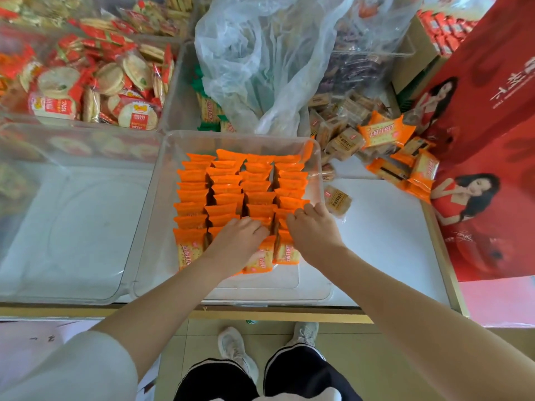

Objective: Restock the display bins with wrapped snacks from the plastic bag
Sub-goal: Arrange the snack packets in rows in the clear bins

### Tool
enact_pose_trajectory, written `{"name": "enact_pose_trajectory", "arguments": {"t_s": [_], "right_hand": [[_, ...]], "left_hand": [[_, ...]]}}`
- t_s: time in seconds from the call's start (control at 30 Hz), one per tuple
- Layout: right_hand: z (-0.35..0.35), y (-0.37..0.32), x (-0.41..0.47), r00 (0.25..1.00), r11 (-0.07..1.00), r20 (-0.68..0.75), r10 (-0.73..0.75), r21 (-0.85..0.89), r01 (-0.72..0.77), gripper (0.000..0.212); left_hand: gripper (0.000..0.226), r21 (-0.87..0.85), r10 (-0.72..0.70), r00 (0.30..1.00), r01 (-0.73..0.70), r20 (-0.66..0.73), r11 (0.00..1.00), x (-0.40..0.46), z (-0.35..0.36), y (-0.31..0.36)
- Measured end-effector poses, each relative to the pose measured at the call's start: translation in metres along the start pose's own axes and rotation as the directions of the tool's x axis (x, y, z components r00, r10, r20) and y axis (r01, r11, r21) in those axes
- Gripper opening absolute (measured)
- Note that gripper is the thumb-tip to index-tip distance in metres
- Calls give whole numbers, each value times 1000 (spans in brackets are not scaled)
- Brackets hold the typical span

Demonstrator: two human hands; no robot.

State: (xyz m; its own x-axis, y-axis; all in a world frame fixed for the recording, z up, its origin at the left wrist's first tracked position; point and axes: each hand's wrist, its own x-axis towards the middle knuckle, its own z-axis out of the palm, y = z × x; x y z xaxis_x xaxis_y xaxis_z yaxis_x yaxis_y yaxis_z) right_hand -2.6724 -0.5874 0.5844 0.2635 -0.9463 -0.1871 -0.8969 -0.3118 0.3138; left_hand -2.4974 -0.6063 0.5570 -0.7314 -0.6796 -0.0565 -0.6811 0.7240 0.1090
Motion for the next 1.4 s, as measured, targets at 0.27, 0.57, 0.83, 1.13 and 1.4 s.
{"name": "enact_pose_trajectory", "arguments": {"t_s": [0.27, 0.57, 0.83, 1.13, 1.4], "right_hand": [[4, 40, -9, 925, 856, -379, 29, 488, 173, 11], [43, 145, -14, 882, 708, -123, 456, 650, -275, 18], [98, 255, -10, 830, 766, 235, 505, 322, -557, 58], [131, 283, 4, 934, 954, 197, 298, -42, -296, 38], [104, 290, -5, 883, 893, -195, 427, 247, -377, 12]], "left_hand": [[48, 110, -114, 983, 98, 141, 989, 4, 0, 6], [15, -239, -69, 965, 7, -254, 971, 58, -39, 29], [25, -264, 83, 964, -151, -253, 953, 187, -57, 88], [35, -269, -30, 989, 68, 142, 961, 286, -1, 109], [53, -125, -8, 990, 26, 139, 992, 343, 39, 135]]}}
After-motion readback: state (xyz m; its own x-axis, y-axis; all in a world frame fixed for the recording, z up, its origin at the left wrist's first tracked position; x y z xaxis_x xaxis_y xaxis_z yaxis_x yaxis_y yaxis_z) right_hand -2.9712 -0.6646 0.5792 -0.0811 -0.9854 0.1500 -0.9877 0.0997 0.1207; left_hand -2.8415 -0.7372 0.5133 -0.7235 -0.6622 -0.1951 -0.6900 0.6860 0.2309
